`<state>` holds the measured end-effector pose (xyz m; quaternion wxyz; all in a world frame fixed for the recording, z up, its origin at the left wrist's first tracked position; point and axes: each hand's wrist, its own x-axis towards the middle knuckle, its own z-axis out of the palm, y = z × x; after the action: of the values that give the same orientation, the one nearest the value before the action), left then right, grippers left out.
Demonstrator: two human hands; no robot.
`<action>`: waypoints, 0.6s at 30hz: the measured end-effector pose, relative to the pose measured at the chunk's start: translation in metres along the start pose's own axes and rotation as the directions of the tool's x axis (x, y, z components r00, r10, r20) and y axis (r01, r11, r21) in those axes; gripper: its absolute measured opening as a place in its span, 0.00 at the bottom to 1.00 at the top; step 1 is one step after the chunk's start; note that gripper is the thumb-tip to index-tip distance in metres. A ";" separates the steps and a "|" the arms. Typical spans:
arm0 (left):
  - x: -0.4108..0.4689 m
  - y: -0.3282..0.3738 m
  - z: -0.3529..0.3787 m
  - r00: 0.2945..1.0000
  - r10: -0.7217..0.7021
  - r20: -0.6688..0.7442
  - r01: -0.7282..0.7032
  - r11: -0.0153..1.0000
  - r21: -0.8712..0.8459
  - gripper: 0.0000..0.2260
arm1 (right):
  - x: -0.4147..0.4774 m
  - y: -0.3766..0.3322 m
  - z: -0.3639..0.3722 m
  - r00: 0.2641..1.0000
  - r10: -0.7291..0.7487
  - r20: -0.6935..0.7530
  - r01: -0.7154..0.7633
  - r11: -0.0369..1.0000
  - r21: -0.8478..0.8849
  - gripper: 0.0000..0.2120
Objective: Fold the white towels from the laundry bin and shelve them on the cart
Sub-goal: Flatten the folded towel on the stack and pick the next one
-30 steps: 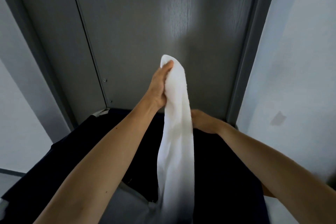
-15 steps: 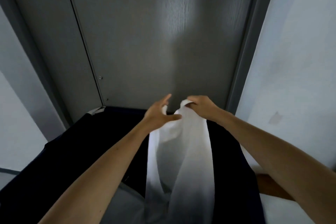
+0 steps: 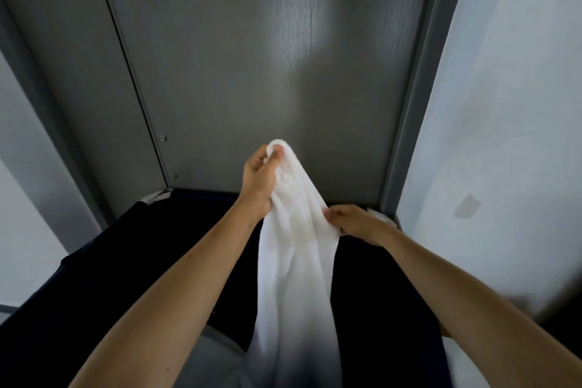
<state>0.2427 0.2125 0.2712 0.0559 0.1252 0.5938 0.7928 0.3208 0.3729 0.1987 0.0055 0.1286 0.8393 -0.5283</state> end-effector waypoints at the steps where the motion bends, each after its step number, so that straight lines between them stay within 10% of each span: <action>1: 0.002 0.003 -0.003 0.999 -0.035 -0.039 0.032 0.997 -0.075 0.10 | 0.000 0.007 -0.001 0.999 0.024 0.045 -0.026 0.999 0.038 0.20; 5: 0.011 0.008 -0.015 0.969 -0.150 -0.195 0.099 0.963 -0.249 0.08 | -0.001 0.020 0.006 0.994 0.064 0.088 -0.070 0.996 0.063 0.13; 8: 0.020 -0.002 -0.038 0.974 -0.007 -0.225 0.041 0.988 0.146 0.08 | 0.002 0.006 0.007 0.992 -0.011 -0.128 -0.008 0.989 -0.147 0.11; 11: 0.009 -0.015 -0.052 0.987 0.102 -0.121 -0.021 0.841 0.541 0.15 | 0.004 -0.029 -0.005 0.950 -0.191 -0.247 0.104 0.940 -0.326 0.09; 14: -0.002 -0.024 -0.041 0.978 0.084 0.193 -0.186 0.773 0.606 0.24 | 0.004 -0.072 -0.003 0.931 -0.362 -0.052 0.297 0.831 -0.471 0.10; 18: -0.013 -0.025 -0.021 0.941 -0.026 0.336 -0.206 0.746 0.633 0.11 | 0.000 -0.103 0.007 0.869 -0.495 -0.002 0.432 0.759 -0.488 0.11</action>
<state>0.2480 0.1967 0.2401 0.0659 0.2940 0.8107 0.5019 0.2974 0.3249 0.2870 -0.1494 -0.0544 0.9459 -0.2828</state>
